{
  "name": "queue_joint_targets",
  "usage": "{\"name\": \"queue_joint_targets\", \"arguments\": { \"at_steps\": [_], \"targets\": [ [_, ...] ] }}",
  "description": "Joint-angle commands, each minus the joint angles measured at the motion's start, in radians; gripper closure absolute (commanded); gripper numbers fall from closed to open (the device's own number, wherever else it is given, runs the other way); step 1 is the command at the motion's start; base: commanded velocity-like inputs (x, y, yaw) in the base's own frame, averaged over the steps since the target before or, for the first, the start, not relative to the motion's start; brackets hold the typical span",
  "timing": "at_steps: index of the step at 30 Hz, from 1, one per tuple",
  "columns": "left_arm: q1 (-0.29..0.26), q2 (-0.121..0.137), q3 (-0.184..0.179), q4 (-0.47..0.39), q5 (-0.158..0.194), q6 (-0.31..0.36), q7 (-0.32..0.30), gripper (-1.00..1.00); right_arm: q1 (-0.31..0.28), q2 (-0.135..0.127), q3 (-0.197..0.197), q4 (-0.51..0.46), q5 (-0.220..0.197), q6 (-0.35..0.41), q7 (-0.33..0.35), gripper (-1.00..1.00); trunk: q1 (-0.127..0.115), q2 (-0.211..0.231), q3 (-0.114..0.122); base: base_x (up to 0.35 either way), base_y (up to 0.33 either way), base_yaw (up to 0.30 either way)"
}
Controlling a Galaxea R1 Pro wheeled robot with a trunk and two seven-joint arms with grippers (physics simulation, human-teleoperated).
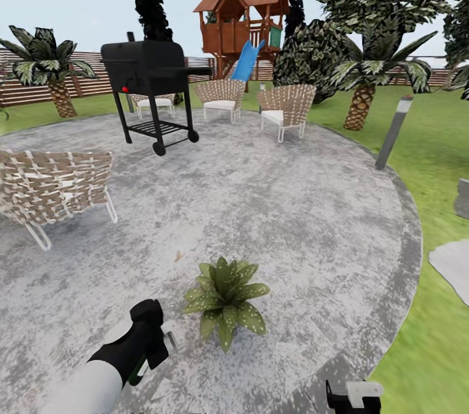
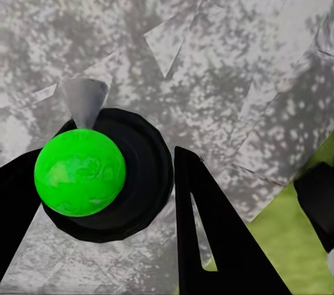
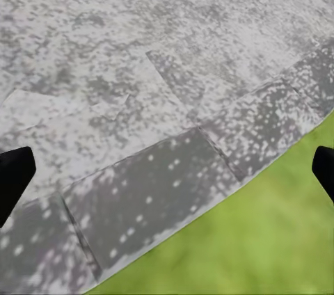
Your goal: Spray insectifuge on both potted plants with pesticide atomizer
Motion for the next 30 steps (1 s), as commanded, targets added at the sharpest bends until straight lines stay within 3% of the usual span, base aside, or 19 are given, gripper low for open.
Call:
{"name": "queue_joint_targets", "arguments": {
  "at_steps": [1, 11, 15, 18, 21, 25, 30],
  "targets": [
    [0.0, 0.001, -0.001, -0.006, -0.006, 0.005, -0.007, 1.0, -0.001, 0.0, -0.004, 0.001, 0.011, -0.002, -0.006, -1.0, 0.0, 0.0, -0.001, 0.0, 0.0, 0.271],
    [0.002, -0.009, 0.002, -0.012, -0.002, 0.003, 0.011, 1.0, -0.001, 0.0, -0.004, 0.001, 0.01, -0.002, -0.005, -1.0, 0.0, 0.0, -0.001, 0.0, 0.0, 0.098],
    [0.002, -0.018, 0.0, -0.013, 0.047, 0.005, 0.031, 1.0, -0.001, 0.0, -0.005, 0.001, 0.01, -0.003, -0.004, -1.0, 0.0, 0.0, -0.001, 0.0, 0.0, 0.0],
    [0.002, -0.011, 0.002, -0.014, 0.079, 0.005, 0.032, 1.0, -0.001, 0.0, -0.005, 0.001, 0.01, -0.003, -0.004, -1.0, 0.0, 0.0, -0.001, 0.0, 0.0, 0.0],
    [0.01, -0.004, 0.028, -0.01, 0.093, 0.004, 0.033, 1.0, -0.001, -0.001, -0.005, 0.001, 0.01, -0.004, -0.005, -1.0, 0.0, 0.0, -0.001, 0.0, 0.0, 0.0],
    [0.026, -0.001, 0.05, -0.004, 0.098, 0.004, 0.025, 1.0, -0.001, -0.001, -0.005, 0.001, 0.01, -0.004, -0.005, -1.0, 0.0, 0.0, -0.001, 0.0, 0.0, 0.0],
    [0.014, 0.0, 0.046, -0.007, 0.087, 0.012, -0.012, 1.0, -0.001, -0.002, -0.005, 0.001, 0.01, -0.004, -0.006, -1.0, 0.0, 0.0, -0.001, 0.0, 0.0, 0.0]
  ]
}}
